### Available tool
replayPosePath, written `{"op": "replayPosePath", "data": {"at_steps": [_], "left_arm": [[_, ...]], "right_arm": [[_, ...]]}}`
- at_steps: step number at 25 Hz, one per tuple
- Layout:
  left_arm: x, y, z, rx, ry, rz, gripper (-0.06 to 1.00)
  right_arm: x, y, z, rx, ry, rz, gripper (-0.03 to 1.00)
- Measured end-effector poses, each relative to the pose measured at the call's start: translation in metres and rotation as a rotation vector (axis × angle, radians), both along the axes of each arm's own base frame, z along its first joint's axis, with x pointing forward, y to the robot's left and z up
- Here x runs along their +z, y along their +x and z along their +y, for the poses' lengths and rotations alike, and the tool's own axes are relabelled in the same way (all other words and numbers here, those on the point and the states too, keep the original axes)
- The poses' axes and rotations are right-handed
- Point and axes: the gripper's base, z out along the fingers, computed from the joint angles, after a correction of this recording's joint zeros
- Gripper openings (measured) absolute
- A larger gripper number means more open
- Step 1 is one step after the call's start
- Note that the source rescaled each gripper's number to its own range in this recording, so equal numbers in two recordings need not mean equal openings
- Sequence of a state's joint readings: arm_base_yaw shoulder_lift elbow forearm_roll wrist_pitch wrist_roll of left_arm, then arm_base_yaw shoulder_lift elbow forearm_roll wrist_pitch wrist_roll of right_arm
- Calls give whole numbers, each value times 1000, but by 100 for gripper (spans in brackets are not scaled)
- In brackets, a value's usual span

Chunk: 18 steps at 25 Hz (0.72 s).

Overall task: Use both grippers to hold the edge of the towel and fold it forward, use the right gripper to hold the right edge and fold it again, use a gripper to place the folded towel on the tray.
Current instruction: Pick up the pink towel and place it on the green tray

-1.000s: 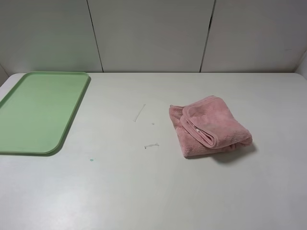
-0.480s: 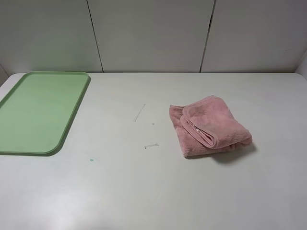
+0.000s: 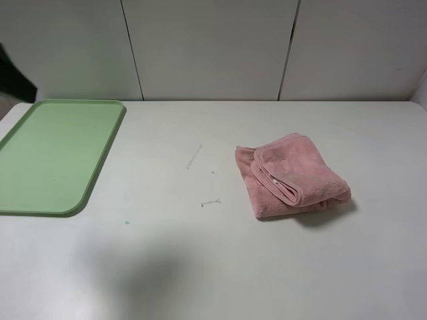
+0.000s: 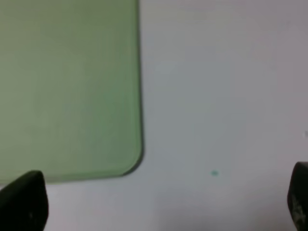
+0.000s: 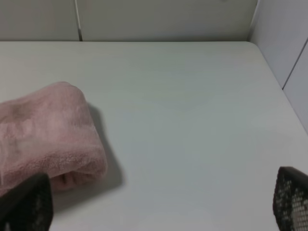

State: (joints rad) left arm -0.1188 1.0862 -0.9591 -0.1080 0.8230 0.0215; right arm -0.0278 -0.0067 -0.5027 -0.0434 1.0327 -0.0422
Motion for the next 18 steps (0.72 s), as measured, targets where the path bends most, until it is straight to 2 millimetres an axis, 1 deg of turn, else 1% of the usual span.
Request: {"op": "replayPosePath", "data": {"at_steps": [2, 4, 8, 13, 16, 18], "left_arm": [[-7, 23, -19, -50, -11, 18, 100], [-14, 40, -41, -87, -26, 36, 100], [-35, 66, -93, -160, -55, 77, 100], [-65, 82, -159, -213, -88, 132, 100], [-78, 88, -192, -234, -106, 150, 100], [-88, 91, -211, -237, -120, 160, 100]], "right_arm": [[0, 0, 0, 0, 0, 0, 100], [0, 0, 0, 0, 0, 0, 100], [0, 0, 0, 0, 0, 0, 100], [0, 0, 0, 0, 0, -1, 100], [0, 0, 0, 0, 0, -1, 100], [0, 0, 0, 0, 0, -1, 100]]}}
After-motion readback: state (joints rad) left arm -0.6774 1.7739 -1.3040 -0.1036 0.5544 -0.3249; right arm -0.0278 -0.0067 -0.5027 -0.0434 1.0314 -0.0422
